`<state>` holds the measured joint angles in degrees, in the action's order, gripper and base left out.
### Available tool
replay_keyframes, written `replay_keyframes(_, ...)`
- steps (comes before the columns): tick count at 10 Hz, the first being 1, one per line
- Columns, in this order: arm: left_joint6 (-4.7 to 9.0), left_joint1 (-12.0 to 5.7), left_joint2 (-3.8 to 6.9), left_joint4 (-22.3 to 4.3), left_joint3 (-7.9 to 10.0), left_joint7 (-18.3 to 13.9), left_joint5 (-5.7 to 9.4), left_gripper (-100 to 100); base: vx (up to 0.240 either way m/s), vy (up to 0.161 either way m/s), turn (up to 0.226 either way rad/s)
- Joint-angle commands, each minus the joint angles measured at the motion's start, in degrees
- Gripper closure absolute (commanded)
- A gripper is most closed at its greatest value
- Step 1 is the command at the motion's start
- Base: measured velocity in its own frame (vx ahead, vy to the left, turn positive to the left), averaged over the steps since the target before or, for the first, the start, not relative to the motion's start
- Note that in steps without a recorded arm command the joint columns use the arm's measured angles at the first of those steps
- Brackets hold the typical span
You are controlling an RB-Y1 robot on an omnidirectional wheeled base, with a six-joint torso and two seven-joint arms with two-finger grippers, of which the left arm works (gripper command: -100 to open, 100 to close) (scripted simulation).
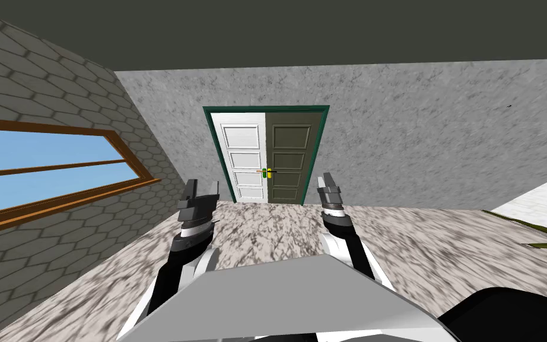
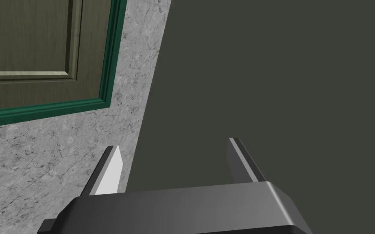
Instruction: Pull the door open
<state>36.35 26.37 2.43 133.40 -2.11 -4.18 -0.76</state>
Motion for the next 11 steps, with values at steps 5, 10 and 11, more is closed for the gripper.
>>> replay_keyframes(5, -1.46, -2.24, 1.70, -5.8, 0.91, -0.8, 0.64, -100, 0.119, -0.012, -0.056)
replay_keyframes(10, -2.88, -4.40, 3.20, -11.4, 1.79, -1.5, 1.25, -100, 0.110, -0.012, -0.051)
replay_keyframes(11, -3.16, -4.83, 3.49, -12.6, 1.97, -1.7, 1.38, -100, 0.080, -0.005, -0.061)
